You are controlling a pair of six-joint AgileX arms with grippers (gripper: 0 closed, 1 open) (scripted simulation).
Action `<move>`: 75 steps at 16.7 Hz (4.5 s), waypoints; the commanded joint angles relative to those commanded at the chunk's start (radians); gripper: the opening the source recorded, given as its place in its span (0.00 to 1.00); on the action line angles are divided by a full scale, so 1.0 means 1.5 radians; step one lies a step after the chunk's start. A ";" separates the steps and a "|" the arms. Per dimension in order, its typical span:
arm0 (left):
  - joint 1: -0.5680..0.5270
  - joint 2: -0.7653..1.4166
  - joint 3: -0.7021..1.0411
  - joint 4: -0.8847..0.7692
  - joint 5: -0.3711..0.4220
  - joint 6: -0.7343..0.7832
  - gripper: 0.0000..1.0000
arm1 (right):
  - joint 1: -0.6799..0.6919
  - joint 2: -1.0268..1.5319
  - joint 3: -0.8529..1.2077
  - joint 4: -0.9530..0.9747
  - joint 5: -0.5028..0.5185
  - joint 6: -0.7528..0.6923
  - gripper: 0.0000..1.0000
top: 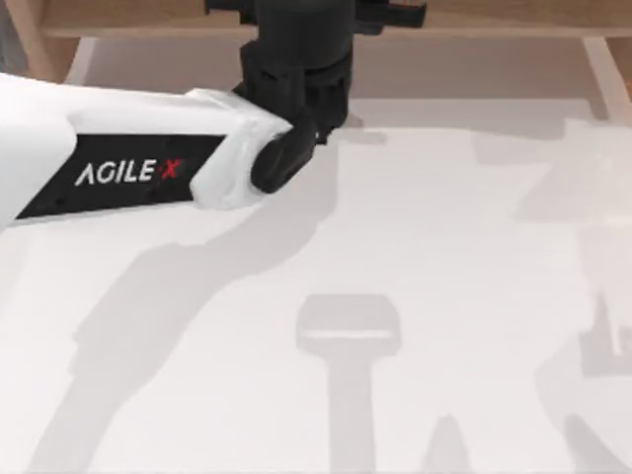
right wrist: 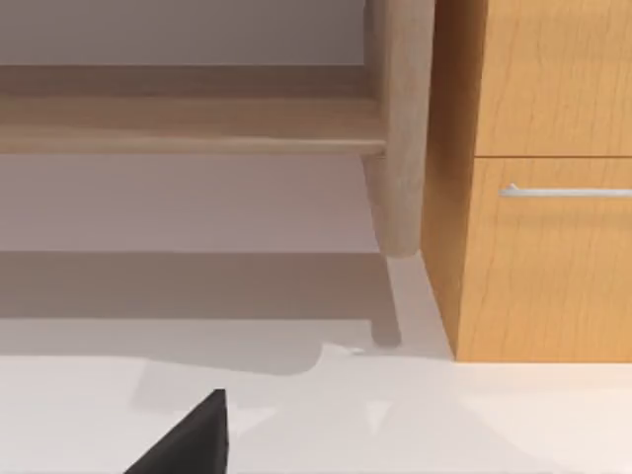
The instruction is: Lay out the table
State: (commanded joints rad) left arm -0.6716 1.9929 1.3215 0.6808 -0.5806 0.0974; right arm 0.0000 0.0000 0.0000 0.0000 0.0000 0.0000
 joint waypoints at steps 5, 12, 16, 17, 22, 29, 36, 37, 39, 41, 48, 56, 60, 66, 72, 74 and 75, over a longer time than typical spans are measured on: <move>0.055 -0.162 -0.157 -0.052 0.080 0.138 0.00 | 0.000 0.000 0.000 0.000 0.000 0.000 1.00; 0.244 -0.371 -0.405 -0.124 0.226 0.419 0.00 | 0.000 0.000 0.000 0.000 0.000 0.000 1.00; 0.391 -0.403 -0.504 -0.145 0.326 0.596 0.00 | 0.000 0.000 0.000 0.000 0.000 0.000 1.00; 0.429 -0.401 -0.518 -0.147 0.352 0.639 0.00 | 0.000 0.000 0.000 0.000 0.000 0.000 1.00; 0.609 -0.341 -0.509 -0.124 0.489 0.841 0.00 | 0.000 0.000 0.000 0.000 0.000 0.000 1.00; 0.759 -0.167 -0.339 -0.050 0.670 1.039 0.00 | 0.000 0.000 0.000 0.000 0.000 0.000 1.00; 0.785 -0.062 -0.257 -0.025 0.743 1.094 0.00 | 0.000 0.000 0.000 0.000 0.000 0.000 1.00; 0.785 -0.062 -0.257 -0.025 0.743 1.094 0.00 | 0.000 0.000 0.000 0.000 0.000 0.000 1.00; 0.785 -0.062 -0.257 -0.025 0.743 1.094 0.00 | 0.000 0.000 0.000 0.000 0.000 0.000 1.00; 0.781 -0.063 -0.257 -0.025 0.742 1.094 0.00 | 0.000 0.000 0.000 0.000 0.000 0.000 1.00; 0.759 -0.005 -0.187 -0.031 0.721 1.085 0.00 | 0.000 0.000 0.000 0.000 0.000 0.000 1.00; 0.758 -0.001 -0.183 -0.032 0.719 1.085 0.30 | 0.000 0.000 0.000 0.000 0.000 0.000 1.00; 0.758 -0.001 -0.183 -0.032 0.719 1.085 0.60 | 0.000 0.000 0.000 0.000 0.000 0.000 1.00; 0.758 -0.001 -0.183 -0.032 0.719 1.085 1.00 | 0.000 0.000 0.000 0.000 0.000 0.000 1.00; 0.758 -0.001 -0.183 -0.032 0.719 1.085 1.00 | 0.000 0.000 0.000 0.000 0.000 0.000 1.00; 0.760 -0.002 -0.184 -0.032 0.719 1.085 1.00 | 0.000 0.000 0.000 0.000 0.000 0.000 1.00; 0.760 -0.003 -0.185 -0.032 0.720 1.085 1.00 | 0.000 0.000 0.000 0.000 0.000 0.000 1.00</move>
State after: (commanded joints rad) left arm 0.4690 1.9881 1.0439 0.6333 0.4990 1.7245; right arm 0.0000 0.0000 0.0000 0.0000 0.0000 0.0000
